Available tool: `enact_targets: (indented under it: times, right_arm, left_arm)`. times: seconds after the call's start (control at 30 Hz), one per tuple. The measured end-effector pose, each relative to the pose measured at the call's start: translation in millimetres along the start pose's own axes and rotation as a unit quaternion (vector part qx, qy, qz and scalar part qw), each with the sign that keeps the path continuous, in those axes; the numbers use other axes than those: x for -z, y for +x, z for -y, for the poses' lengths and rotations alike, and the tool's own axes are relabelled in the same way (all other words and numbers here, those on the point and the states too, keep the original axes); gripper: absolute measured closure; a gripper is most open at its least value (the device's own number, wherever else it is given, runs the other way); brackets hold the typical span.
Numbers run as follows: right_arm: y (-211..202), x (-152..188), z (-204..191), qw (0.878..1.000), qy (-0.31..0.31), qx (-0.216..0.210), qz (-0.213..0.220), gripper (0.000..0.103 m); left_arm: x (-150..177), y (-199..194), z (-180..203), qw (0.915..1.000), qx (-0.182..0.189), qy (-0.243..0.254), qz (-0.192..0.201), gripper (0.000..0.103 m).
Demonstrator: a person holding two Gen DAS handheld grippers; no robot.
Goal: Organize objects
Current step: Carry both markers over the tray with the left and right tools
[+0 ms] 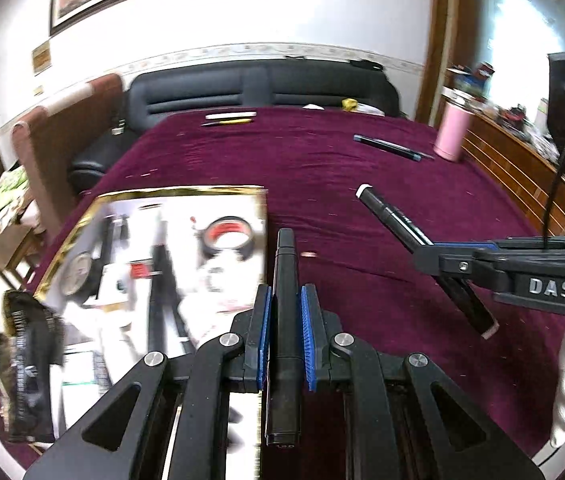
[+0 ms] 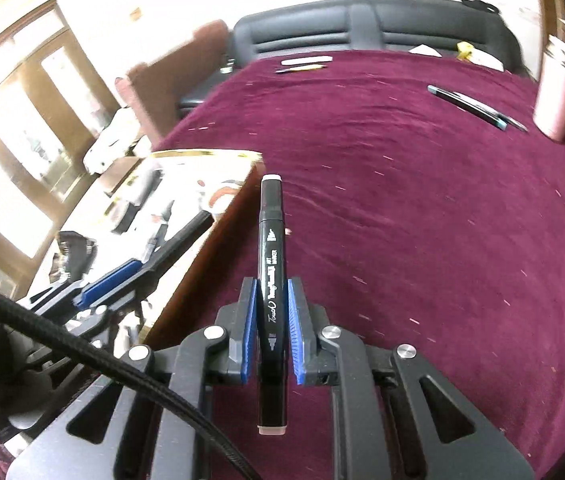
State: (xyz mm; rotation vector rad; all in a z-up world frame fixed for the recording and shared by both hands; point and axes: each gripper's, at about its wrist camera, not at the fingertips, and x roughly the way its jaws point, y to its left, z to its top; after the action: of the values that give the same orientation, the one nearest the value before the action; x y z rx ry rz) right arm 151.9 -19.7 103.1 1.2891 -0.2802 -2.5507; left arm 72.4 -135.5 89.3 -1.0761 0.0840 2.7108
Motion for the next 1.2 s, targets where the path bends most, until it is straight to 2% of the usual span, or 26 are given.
enact_targets:
  times: [0.27, 0.47, 0.83, 1.2]
  right_arm:
    - [28.0, -18.3, -54.6, 0.999, -0.042, -0.028, -0.016, 0.090]
    - [47.6, -29.4, -82.8, 0.997, -0.061, -0.034, -0.028, 0.090]
    - [91.4, -61.1, -81.5, 0.998, -0.023, -0.018, -0.051, 0.090]
    - [136.8, -77.4, -82.4, 0.996, 0.001, -0.017, -0.092, 0.090]
  left_arm:
    - [6.4, 0.7, -56.8, 0.9984, -0.043, -0.035, 0.001, 0.091]
    - [8.1, 2.9, -80.5, 0.9973, -0.059, -0.045, 0.001, 0.091]
    - [-6.7, 27.7, -116.0, 0.9957, -0.074, -0.050, -0.024, 0.091]
    - [-10.9, 55.1, -127.4, 0.9942, -0.073, -0.049, -0.061, 0.091]
